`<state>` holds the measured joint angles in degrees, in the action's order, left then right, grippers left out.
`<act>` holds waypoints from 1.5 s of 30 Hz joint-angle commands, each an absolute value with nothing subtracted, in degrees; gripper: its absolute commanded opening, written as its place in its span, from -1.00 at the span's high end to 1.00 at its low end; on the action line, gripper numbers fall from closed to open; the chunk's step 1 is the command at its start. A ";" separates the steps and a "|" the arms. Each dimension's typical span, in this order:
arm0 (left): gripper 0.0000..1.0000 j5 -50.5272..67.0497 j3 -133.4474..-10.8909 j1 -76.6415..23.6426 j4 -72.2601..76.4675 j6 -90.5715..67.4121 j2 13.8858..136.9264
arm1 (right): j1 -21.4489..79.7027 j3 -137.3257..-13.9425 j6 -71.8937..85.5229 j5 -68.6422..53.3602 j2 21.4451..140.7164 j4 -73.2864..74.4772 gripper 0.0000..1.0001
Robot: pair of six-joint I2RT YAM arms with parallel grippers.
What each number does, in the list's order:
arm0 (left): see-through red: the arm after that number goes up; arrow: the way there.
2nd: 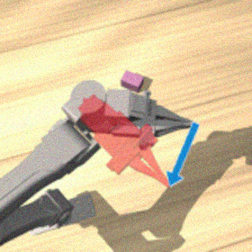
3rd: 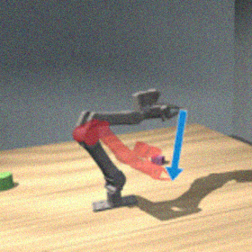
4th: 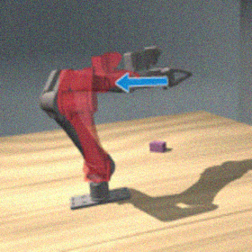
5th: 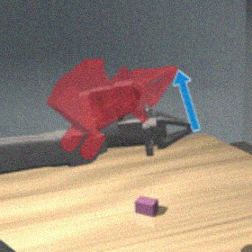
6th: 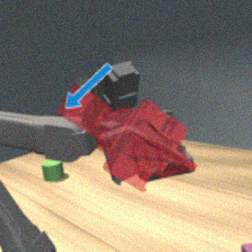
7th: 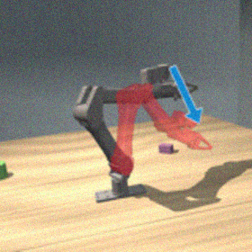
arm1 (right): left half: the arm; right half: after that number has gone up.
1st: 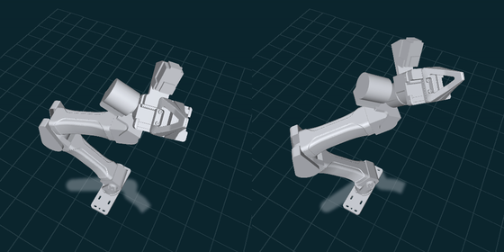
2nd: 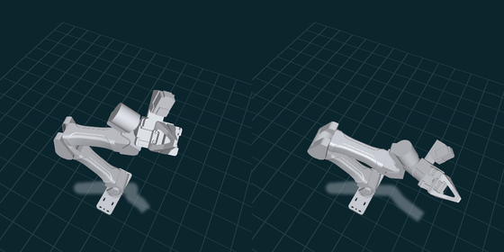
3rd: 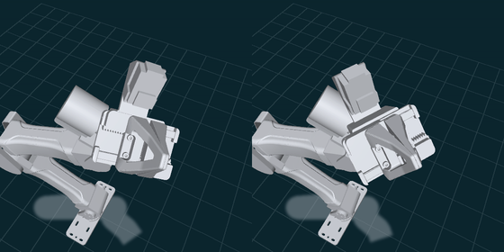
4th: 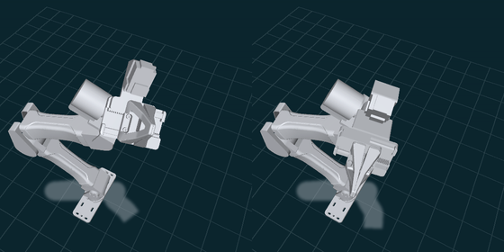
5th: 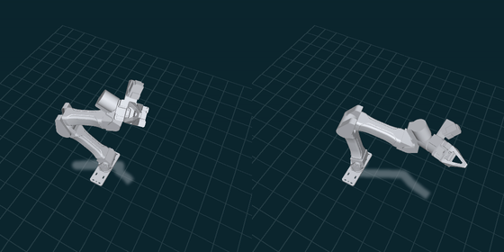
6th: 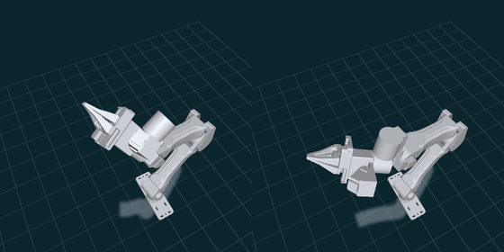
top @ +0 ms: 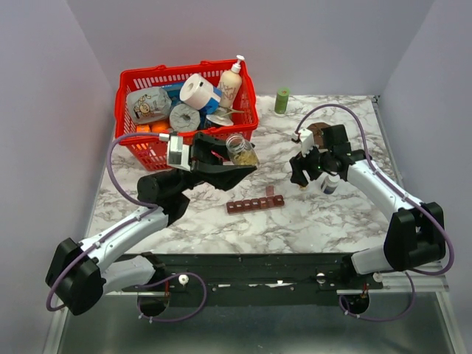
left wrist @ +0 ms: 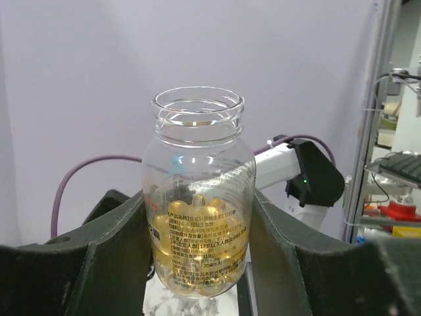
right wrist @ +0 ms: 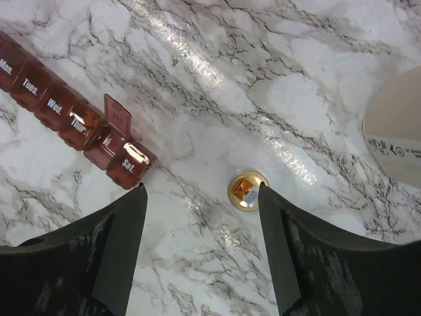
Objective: Sort the pills into containers
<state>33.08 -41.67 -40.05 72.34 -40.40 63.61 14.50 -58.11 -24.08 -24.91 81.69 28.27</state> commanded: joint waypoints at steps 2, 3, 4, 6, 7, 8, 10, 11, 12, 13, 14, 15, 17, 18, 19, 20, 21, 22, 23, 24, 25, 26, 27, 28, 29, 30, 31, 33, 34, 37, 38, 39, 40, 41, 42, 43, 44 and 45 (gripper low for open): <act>1.00 37.11 -47.20 -44.46 60.56 -20.96 60.05 | 14.06 -57.57 -24.87 -26.10 82.18 28.30 -0.54; 1.00 36.05 -46.33 -43.17 51.33 -18.92 58.90 | 14.06 -57.74 -24.87 -25.93 82.44 28.30 -0.54; 1.00 37.78 -45.45 -39.76 53.85 -20.81 59.32 | 14.06 -58.01 -24.79 -25.84 82.44 28.39 -0.54; 1.00 43.14 -43.86 -36.30 61.41 -31.28 61.34 | 14.06 -57.83 -24.70 -25.93 82.44 28.39 -0.54; 1.00 43.76 -44.03 -36.65 59.09 -30.68 62.04 | 14.06 -57.83 -24.78 -26.01 82.44 28.39 -0.54; 1.00 44.29 -43.69 -37.26 57.50 -29.72 62.05 | 14.06 -57.75 -24.87 -25.93 82.44 28.39 -0.54; 1.00 45.52 -40.44 -37.53 54.51 -25.86 61.53 | 13.97 -57.92 -24.96 -25.40 82.36 28.48 -0.54; 1.00 45.79 -39.82 -37.53 51.36 -23.32 61.26 | 13.97 -57.92 -24.96 -25.49 82.27 28.56 -0.54; 1.00 46.31 -39.12 -37.53 43.85 -16.68 61.09 | 13.89 -57.92 -25.13 -25.75 82.09 28.74 -0.54; 1.00 46.67 -38.85 -37.79 40.20 -13.48 61.08 | 13.80 -57.92 -25.40 -26.36 81.83 28.91 -0.54; 1.00 45.97 -38.93 -37.88 35.73 -9.36 61.26 | 13.71 -58.27 -25.84 -26.98 81.57 29.35 -0.54; 1.00 45.10 -39.63 -38.05 26.90 -5.75 61.35 | 13.71 -58.45 -26.54 -28.46 81.39 30.40 -0.54; 1.00 42.99 -39.73 -38.06 20.77 3.22 62.40 | 13.27 -58.80 -27.07 -29.87 80.25 31.02 -0.59; 1.00 42.54 -39.90 -38.06 16.57 5.08 62.84 | 13.10 -58.89 -27.42 -31.45 79.72 31.63 -0.59; 1.00 41.67 -40.08 -38.06 14.44 7.27 64.06 | 12.83 -59.06 -27.25 -32.25 79.02 31.90 -0.59; 1.00 41.31 -40.43 -38.14 12.76 10.34 64.94 | 11.96 -59.15 -27.07 -33.21 77.88 31.99 -0.64; 1.00 40.87 -40.95 -38.14 10.13 11.94 65.73 | 11.43 -59.85 -26.46 -35.40 77.26 32.69 -0.68; 1.00 40.26 -41.13 -38.41 8.89 13.61 67.40 | 10.90 -60.20 -26.19 -36.64 76.73 33.04 -0.68; 1.00 38.60 -41.39 -38.93 7.75 16.76 68.46 | 9.42 -60.47 -26.02 -37.78 76.29 33.48 -0.69; 1.00 38.24 -42.18 -39.11 5.73 18.09 69.60 | 8.71 -60.82 -25.67 -39.79 75.16 34.01 -0.70; 1.00 37.88 -42.62 -39.37 4.84 19.41 72.05 | 8.09 -60.99 -25.40 -40.34 74.62 34.10 -0.70; 1.00 36.92 -42.97 -39.64 4.22 20.82 73.20 | 6.87 -61.08 -25.14 -40.86 74.01 34.10 -0.70; 1.00 36.48 -43.67 -40.25 3.61 22.74 74.43 | 6.07 -61.17 -24.53 -42.09 72.96 34.19 -0.71; 1.00 36.04 -44.29 -40.51 2.82 23.81 76.97 | 5.37 -61.26 -24.17 -42.45 72.34 34.19 -0.71; 1.00 35.69 -45.08 -40.78 1.86 24.60 78.38 | 3.80 -61.52 -23.91 -42.71 71.81 34.19 -0.71; 1.00 35.07 -46.57 -41.39 0.37 26.18 79.70 | 3.00 -61.52 -23.12 -42.71 71.37 34.10 -0.71; 1.00 34.72 -47.28 -41.66 0.09 26.71 81.98 | 2.03 -61.70 -22.85 -42.71 70.58 34.10 -0.71; 1.00 34.02 -49.29 -42.01 -2.36 27.59 84.01 | 0.18 -61.70 -21.80 -42.54 69.88 33.93 -0.71; 1.00 33.67 -49.92 -42.53 -3.16 28.55 85.85 | -1.74 -61.53 -21.62 -42.37 69.44 33.84 -0.71; 1.00 31.74 -52.64 -43.50 -5.97 29.96 89.11 | -4.48 -61.09 -21.09 -42.10 68.91 33.75 -0.71; 1.00 31.03 -53.34 -43.77 -7.02 30.41 89.99 | -5.27 -61.00 -21.09 -42.01 68.65 33.66 -0.71; 1.00 30.33 -54.92 -44.20 -9.38 30.76 90.78 | -5.62 -60.91 -21.09 -41.92 68.64 33.58 -0.71; 1.00 29.10 -55.63 -44.47 -10.54 31.20 92.27 | -5.80 -60.82 -21.09 -41.40 68.73 33.57 -0.71; 1.00 28.66 -56.16 -44.99 -11.24 31.46 92.81 | -6.15 -60.73 -21.18 -40.96 68.73 33.49 -0.71; 1.00 28.13 -56.86 -45.17 -12.29 31.64 93.25 | -6.33 -60.65 -21.09 -40.44 68.82 33.40 -0.71; 1.00 27.78 -57.04 -45.26 -12.48 31.81 93.95 | -6.59 -60.73 -21.09 -39.65 68.82 33.31 -0.71; 1.00 26.99 -57.22 -45.61 -12.65 31.90 94.30 | -7.20 -60.65 -21.01 -39.55 68.82 33.31 -0.72; 1.00 26.55 -57.74 -45.70 -13.18 31.90 94.57 | -7.64 -60.56 -20.83 -39.46 69.08 33.22 -0.72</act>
<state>30.37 -55.70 -44.80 -8.75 29.30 93.17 -6.17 -60.40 -21.89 -40.10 69.41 33.10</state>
